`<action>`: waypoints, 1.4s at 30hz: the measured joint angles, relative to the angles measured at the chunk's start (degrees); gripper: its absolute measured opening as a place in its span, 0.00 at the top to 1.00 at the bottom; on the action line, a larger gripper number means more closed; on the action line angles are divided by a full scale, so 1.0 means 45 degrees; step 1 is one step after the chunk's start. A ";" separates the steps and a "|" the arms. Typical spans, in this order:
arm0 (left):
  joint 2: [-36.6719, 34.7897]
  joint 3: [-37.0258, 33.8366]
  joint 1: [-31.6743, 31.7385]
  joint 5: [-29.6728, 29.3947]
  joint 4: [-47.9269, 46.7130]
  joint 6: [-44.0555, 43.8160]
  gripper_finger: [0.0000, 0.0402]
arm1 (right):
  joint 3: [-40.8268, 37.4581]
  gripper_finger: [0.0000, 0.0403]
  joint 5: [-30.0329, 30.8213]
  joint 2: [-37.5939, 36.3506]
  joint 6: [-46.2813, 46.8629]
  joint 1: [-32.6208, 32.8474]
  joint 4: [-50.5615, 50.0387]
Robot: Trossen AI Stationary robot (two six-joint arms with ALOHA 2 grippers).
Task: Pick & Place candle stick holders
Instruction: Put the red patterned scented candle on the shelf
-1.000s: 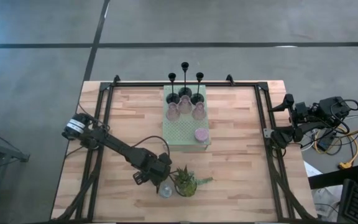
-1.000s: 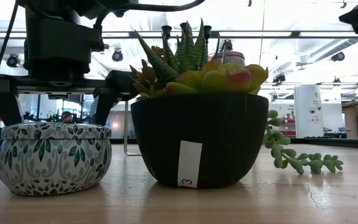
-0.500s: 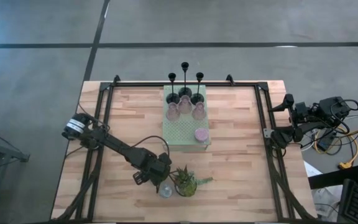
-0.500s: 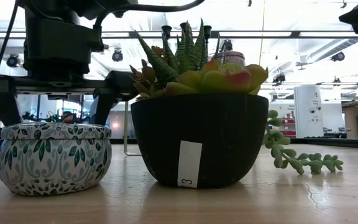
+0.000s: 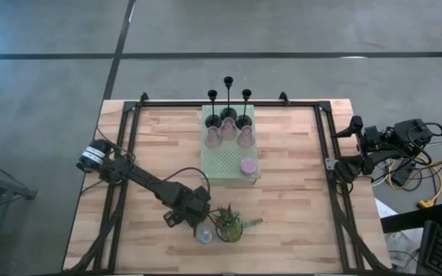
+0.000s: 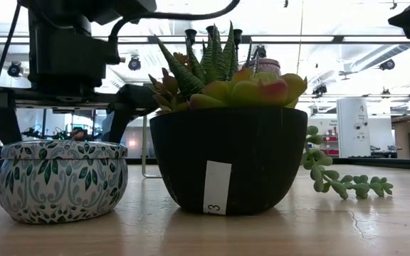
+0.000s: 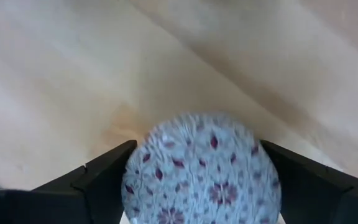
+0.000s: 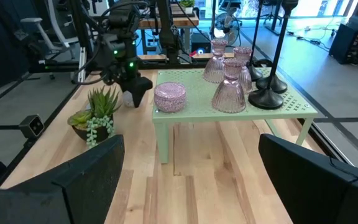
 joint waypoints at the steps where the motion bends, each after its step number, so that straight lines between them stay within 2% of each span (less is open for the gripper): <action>1: -0.0003 0.0000 0.0005 -0.0025 -0.0179 -0.0096 0.17 | -0.0003 0.09 -0.0002 -0.0005 0.0000 0.0001 0.0005; 16: -0.0010 0.0097 0.0068 0.0018 -0.0337 0.0052 0.17 | 0.0002 0.09 0.0003 0.0000 0.0000 -0.0001 0.0000; 27: -0.0006 0.0101 0.0116 0.0145 0.0108 0.0252 0.25 | 0.0000 0.09 0.0000 -0.0002 0.0000 -0.0002 0.0002; 36: -0.0007 0.0105 0.0136 0.0163 0.0143 0.0230 0.25 | -0.0001 0.09 -0.0001 -0.0004 0.0000 -0.0001 0.0002; 42: 0.0038 0.0490 0.0236 0.0278 -0.0536 -0.0309 0.25 | -0.0003 0.09 0.0003 -0.0005 0.0000 0.0000 0.0000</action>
